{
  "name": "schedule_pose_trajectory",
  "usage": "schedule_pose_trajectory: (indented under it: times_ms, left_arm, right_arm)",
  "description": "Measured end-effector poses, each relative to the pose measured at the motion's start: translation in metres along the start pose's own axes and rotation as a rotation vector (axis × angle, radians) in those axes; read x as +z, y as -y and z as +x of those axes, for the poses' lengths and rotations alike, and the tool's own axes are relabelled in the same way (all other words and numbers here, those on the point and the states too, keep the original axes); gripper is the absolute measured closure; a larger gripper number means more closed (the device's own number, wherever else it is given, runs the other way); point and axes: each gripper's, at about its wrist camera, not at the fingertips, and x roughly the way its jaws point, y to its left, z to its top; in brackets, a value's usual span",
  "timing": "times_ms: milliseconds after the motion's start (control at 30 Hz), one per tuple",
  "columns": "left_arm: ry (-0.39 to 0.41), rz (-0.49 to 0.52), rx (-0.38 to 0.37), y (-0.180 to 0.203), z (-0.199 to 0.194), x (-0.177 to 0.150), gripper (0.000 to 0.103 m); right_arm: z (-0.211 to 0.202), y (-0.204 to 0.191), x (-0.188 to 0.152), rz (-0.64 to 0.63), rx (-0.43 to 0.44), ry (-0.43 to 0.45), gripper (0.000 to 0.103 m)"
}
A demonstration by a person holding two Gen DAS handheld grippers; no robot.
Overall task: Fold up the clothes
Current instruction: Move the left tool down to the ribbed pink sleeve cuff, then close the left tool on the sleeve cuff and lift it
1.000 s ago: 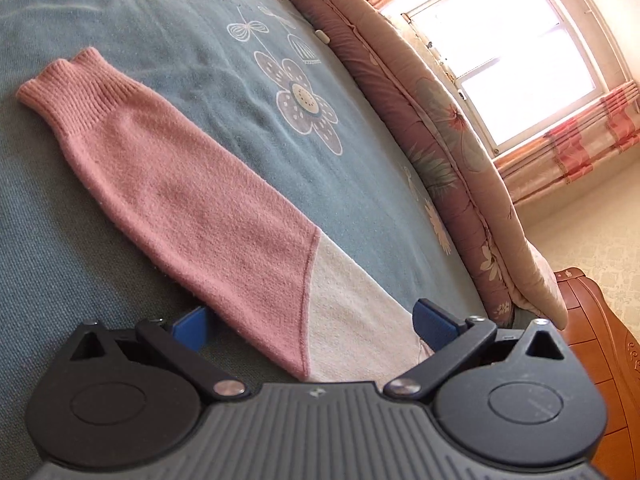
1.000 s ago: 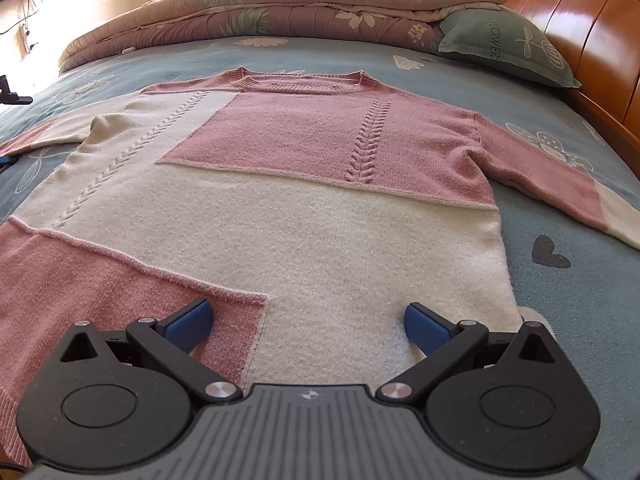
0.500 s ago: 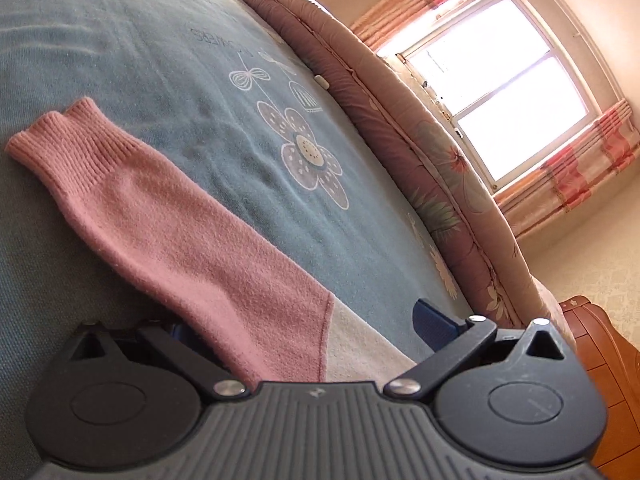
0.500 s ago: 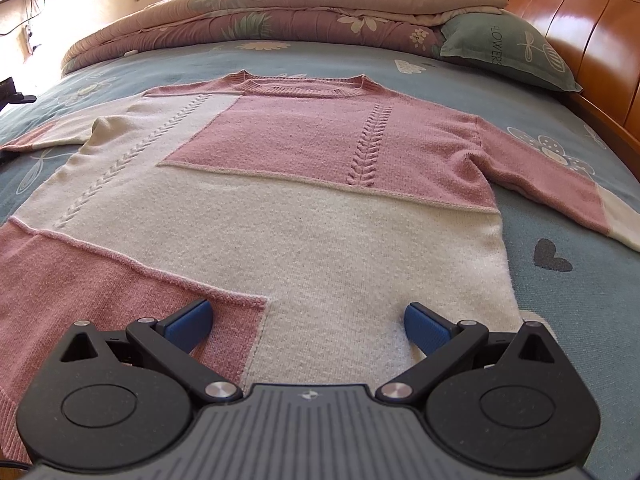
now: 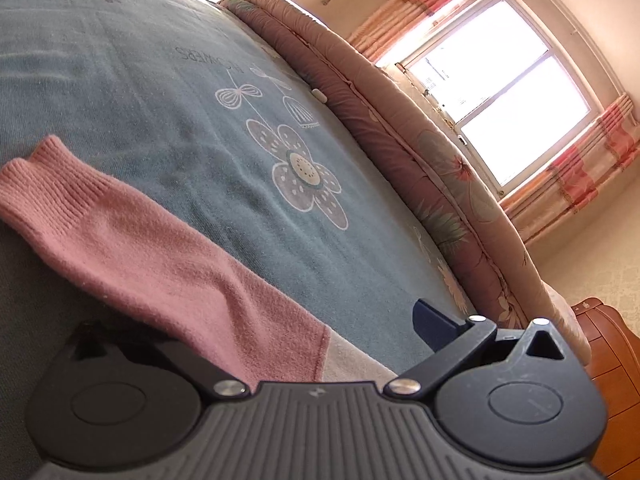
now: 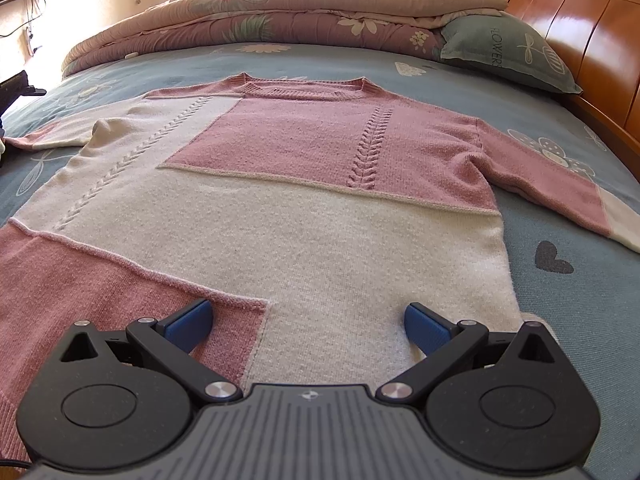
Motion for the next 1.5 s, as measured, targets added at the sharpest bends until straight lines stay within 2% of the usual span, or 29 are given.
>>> schedule_pose_trajectory:
  times_ms: [133,300,533,767,1133,1500]
  left_arm:
    - [-0.002,0.032,-0.054,0.014,-0.011,0.001,0.001]
    - [-0.007,0.035,-0.081,0.03,-0.016,0.003,0.001]
    - [-0.029,0.069,-0.133,0.06,-0.023,0.002,0.001]
    - [-0.052,0.1,-0.153,0.098,-0.027,-0.001,0.001]
    - [-0.13,0.144,-0.181,0.167,-0.019,-0.016,0.001]
    - [-0.161,0.161,-0.229,0.228,-0.005,-0.037,0.001]
  right_arm:
    - [-0.001,-0.001,0.0,-0.003,-0.004,-0.002,0.0]
    - [-0.001,-0.002,0.002,-0.003,-0.01,-0.012,0.0]
    - [-0.011,-0.001,0.007,0.019,0.063,0.003,0.0]
    - [-0.02,-0.001,0.011,0.038,0.133,0.014,0.0]
    - [-0.031,0.008,0.012,0.086,0.191,0.021,0.0]
    - [-0.037,0.014,0.011,0.12,0.224,0.016,0.0]
